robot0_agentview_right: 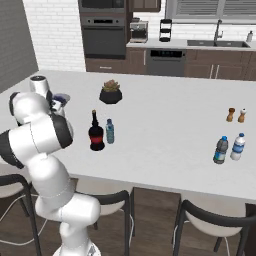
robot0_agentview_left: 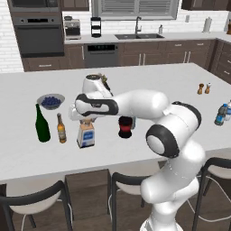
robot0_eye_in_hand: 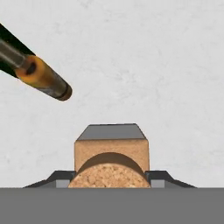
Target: Move the plastic bottles in the middle to the plastics group, and the glass bottles in the middle to the glass group.
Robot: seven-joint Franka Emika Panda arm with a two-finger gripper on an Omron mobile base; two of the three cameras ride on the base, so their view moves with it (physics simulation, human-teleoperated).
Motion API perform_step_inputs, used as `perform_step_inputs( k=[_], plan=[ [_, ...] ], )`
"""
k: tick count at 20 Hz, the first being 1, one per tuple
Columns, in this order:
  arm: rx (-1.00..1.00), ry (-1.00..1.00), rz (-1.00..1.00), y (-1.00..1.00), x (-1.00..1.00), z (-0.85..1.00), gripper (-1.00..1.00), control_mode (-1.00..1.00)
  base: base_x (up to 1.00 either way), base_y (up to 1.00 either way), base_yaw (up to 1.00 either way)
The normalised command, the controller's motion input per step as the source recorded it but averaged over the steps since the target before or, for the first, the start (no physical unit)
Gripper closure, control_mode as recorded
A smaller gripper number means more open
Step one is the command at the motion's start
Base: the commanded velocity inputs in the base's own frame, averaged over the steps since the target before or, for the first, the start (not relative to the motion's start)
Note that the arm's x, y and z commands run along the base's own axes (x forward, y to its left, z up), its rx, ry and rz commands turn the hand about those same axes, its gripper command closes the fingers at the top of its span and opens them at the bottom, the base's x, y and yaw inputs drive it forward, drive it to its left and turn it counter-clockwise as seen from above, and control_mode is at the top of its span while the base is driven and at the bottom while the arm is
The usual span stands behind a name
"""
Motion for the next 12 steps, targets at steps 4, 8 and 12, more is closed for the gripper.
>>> perform_step_inputs(
  k=[4, 8, 12],
  plan=[
    [0.0, 0.0, 0.04, 0.06, 0.44, 0.02, 1.0, -1.0, 0.0, 0.0, 0.0],
    [0.0, 0.0, 0.03, 0.02, 0.06, 0.0, 1.0, -1.0, 0.0, 0.0, 0.0],
    [0.0, 0.0, 0.04, 0.06, 0.08, 0.0, 1.0, -1.0, 0.0, 0.0, 0.0]
  ],
)
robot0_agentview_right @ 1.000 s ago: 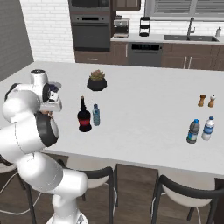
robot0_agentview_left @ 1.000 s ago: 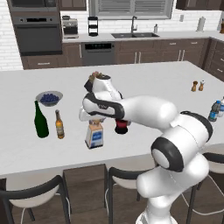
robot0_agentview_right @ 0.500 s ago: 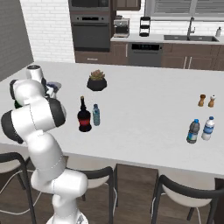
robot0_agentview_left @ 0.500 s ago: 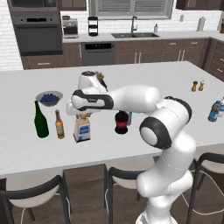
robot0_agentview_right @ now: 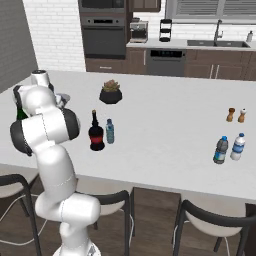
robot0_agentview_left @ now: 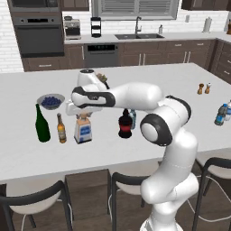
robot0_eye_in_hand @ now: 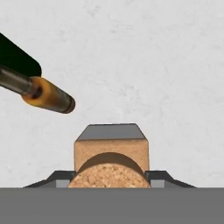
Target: Move the plastic bottles in the middle to the plastics group, and the glass bottles in the middle to the glass group.
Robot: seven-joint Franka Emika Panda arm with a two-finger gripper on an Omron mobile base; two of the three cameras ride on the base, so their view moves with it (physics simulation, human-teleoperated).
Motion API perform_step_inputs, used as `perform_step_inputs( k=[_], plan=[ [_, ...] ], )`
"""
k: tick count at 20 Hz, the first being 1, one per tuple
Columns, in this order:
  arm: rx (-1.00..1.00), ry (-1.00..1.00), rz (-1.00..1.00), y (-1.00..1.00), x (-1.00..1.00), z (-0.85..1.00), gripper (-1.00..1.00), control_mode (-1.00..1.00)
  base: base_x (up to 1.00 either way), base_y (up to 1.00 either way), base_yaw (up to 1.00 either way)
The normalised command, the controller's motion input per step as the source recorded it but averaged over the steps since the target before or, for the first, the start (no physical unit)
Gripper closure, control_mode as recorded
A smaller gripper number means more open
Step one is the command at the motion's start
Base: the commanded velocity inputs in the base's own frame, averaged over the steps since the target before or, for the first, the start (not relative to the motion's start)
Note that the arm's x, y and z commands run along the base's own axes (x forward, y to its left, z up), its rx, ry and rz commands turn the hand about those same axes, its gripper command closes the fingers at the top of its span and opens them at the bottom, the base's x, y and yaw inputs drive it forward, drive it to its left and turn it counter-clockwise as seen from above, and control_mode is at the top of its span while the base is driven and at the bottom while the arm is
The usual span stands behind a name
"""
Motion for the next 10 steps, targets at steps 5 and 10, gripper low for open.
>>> perform_step_inputs(
  k=[5, 10],
  plan=[
    [0.0, -0.01, 0.06, 0.08, 0.24, 0.0, 1.0, -1.0, 0.0, 0.0, 0.0],
    [0.0, -0.03, 0.05, 0.08, 0.24, 0.0, 1.0, -1.0, 0.0, 0.0, 0.0]
  ],
)
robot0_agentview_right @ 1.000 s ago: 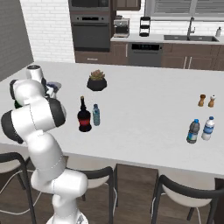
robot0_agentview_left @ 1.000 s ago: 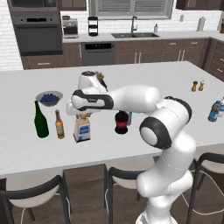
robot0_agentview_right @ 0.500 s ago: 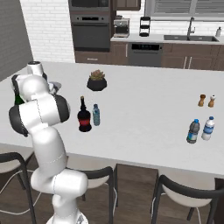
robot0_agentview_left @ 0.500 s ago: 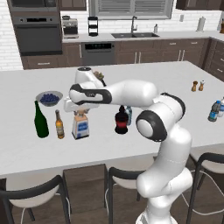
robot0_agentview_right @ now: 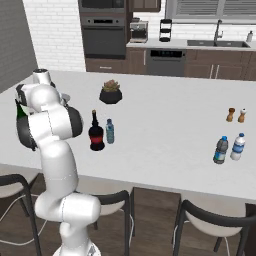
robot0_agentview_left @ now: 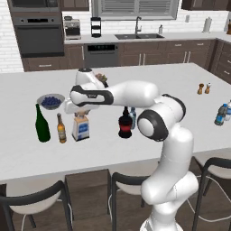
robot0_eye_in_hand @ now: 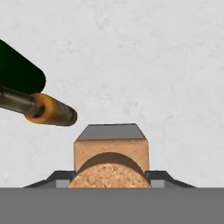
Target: Move the plastic bottles in the middle to the plastics group, and the glass bottles in the middle to the glass group.
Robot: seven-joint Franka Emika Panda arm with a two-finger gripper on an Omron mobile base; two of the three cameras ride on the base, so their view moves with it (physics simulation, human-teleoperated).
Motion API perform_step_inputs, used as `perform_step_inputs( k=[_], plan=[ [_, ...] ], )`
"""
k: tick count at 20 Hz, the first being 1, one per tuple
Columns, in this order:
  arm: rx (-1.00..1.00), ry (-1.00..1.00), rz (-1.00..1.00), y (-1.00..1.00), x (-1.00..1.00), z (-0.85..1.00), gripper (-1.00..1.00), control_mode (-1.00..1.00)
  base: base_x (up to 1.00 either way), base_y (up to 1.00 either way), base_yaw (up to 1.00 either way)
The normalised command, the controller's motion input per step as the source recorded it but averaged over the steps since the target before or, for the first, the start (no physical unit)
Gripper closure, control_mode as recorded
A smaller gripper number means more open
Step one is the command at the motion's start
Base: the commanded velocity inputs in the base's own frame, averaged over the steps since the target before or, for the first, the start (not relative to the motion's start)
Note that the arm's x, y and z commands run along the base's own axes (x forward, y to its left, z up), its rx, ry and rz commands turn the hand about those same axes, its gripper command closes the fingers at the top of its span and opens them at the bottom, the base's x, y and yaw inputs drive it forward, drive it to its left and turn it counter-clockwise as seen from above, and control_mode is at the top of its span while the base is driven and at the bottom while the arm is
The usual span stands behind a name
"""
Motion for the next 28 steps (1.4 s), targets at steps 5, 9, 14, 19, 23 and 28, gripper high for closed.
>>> perform_step_inputs(
  k=[5, 9, 14, 19, 23, 28],
  plan=[
    [0.0, -0.04, 0.03, 0.13, 0.06, 0.0, 1.0, -1.0, 0.0, 0.0, 0.0],
    [0.0, 0.0, 0.01, 0.07, 0.0, -0.09, 1.0, -1.0, 0.0, 0.0, 0.0],
    [0.0, -0.02, 0.0, 0.01, 0.0, -0.34, 1.0, -1.0, 0.0, 0.0, 0.0],
    [0.0, -0.03, 0.0, 0.0, 0.0, -0.16, 1.0, -1.0, 0.0, 0.0, 0.0],
    [0.0, -0.02, 0.0, 0.02, 0.0, -0.02, 1.0, -1.0, 0.0, 0.0, 0.0],
    [0.0, 0.0, 0.0, 0.0, 0.0, 0.0, -1.0, -1.0, 0.0, 0.0, 0.0]
  ],
)
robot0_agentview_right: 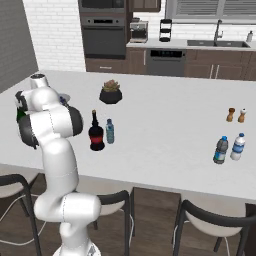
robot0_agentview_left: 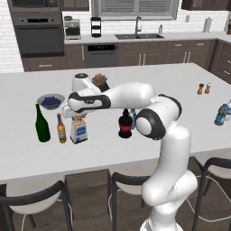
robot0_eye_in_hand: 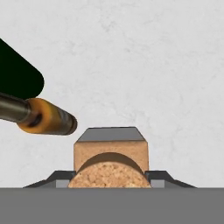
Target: Move the plastic bottles in the middle to the plastics group, and the glass bottles in the middle to the glass group.
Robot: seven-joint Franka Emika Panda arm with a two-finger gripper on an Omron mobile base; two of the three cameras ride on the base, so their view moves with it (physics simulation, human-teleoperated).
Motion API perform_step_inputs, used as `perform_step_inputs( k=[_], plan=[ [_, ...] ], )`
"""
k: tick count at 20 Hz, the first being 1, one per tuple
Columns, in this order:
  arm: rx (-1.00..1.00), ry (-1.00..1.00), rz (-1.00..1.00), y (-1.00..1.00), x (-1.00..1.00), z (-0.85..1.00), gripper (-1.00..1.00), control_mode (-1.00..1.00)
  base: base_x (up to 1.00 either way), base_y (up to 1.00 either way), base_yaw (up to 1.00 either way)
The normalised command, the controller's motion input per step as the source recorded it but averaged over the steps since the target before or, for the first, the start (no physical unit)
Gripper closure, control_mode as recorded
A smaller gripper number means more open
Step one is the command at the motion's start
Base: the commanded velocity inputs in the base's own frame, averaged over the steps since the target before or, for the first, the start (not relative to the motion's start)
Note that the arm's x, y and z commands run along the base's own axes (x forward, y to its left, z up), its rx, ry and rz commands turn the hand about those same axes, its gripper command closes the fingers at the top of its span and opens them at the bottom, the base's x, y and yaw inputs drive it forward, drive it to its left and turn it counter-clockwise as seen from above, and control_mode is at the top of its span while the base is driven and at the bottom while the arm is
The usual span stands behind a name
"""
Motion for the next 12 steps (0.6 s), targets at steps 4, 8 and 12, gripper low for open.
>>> perform_step_inputs(
  k=[4, 8, 12],
  plan=[
    [0.0, 0.0, 0.0, 0.0, 0.0, 0.0, -1.0, -1.0, 0.0, 0.0, 0.0],
    [0.0, 0.0, 0.0, 0.0, 0.01, 0.11, -1.0, -1.0, 0.0, 0.0, 0.0],
    [0.0, 0.0, 0.0, 0.0, 0.0, 0.25, -1.0, -1.0, 0.0, 0.0, 0.0]
  ],
)
